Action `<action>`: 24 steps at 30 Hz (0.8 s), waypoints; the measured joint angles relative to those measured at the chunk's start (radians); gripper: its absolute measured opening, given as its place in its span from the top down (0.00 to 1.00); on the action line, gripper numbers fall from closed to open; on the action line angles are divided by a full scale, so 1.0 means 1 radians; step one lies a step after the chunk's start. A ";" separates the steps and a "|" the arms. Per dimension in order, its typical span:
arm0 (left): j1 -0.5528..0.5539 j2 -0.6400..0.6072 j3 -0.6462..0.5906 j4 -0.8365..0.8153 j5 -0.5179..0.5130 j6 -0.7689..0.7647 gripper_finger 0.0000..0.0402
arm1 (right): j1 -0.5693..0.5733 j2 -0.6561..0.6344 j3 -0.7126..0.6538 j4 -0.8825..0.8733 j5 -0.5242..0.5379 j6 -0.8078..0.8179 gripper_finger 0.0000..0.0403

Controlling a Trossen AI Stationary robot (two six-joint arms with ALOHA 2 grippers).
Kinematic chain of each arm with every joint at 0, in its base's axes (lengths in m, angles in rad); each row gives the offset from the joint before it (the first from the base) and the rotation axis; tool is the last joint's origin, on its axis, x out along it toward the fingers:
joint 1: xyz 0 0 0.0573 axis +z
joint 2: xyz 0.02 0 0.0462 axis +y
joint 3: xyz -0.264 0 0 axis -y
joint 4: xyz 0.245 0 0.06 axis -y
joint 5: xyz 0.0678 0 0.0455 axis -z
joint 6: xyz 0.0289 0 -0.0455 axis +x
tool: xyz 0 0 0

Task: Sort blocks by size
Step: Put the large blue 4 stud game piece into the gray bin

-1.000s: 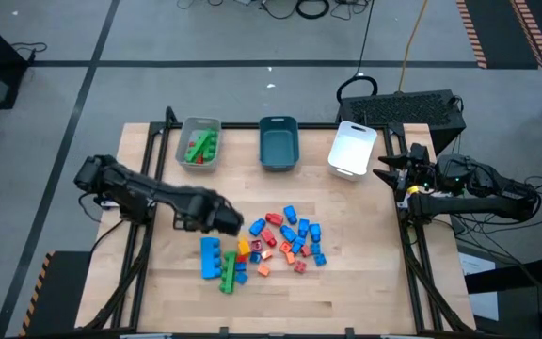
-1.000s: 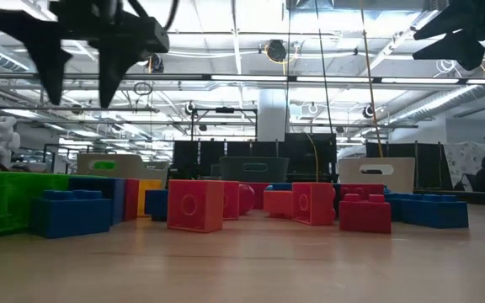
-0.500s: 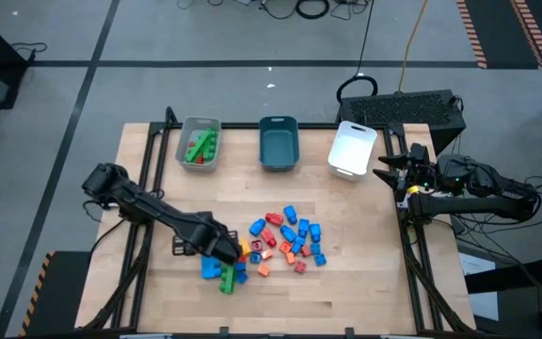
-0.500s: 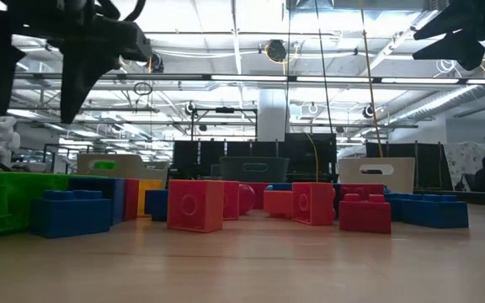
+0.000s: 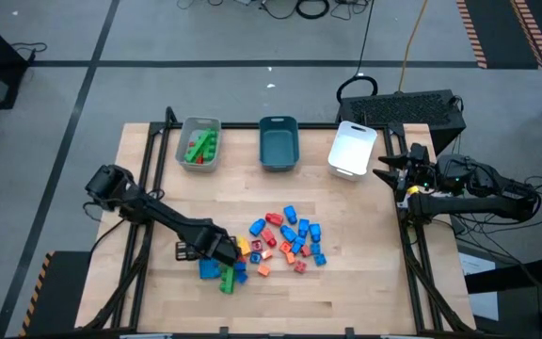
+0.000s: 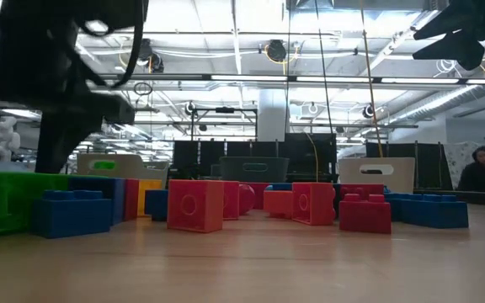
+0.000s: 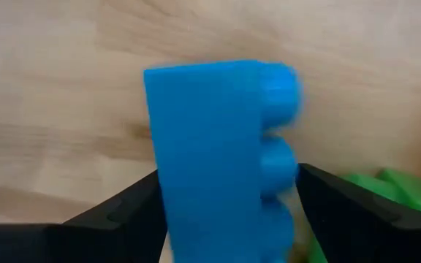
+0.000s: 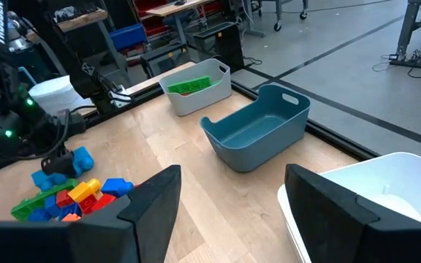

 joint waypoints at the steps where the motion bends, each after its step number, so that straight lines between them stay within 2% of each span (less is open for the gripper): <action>1: 0.000 0.000 -0.018 0.044 0.009 0.000 0.30 | 0.000 0.000 0.000 0.000 0.000 0.000 0.41; 6: 0.002 -0.006 -0.076 0.124 0.026 -0.001 0.30 | 0.000 0.000 0.000 0.000 0.000 0.000 0.41; 15: 0.039 -0.011 -0.086 0.127 0.053 0.029 0.33 | 0.000 0.000 0.000 0.000 0.000 -0.026 0.41; 24: 0.192 -0.081 -0.055 0.089 0.008 0.198 0.33 | 0.000 0.000 0.000 0.000 0.001 -0.023 0.41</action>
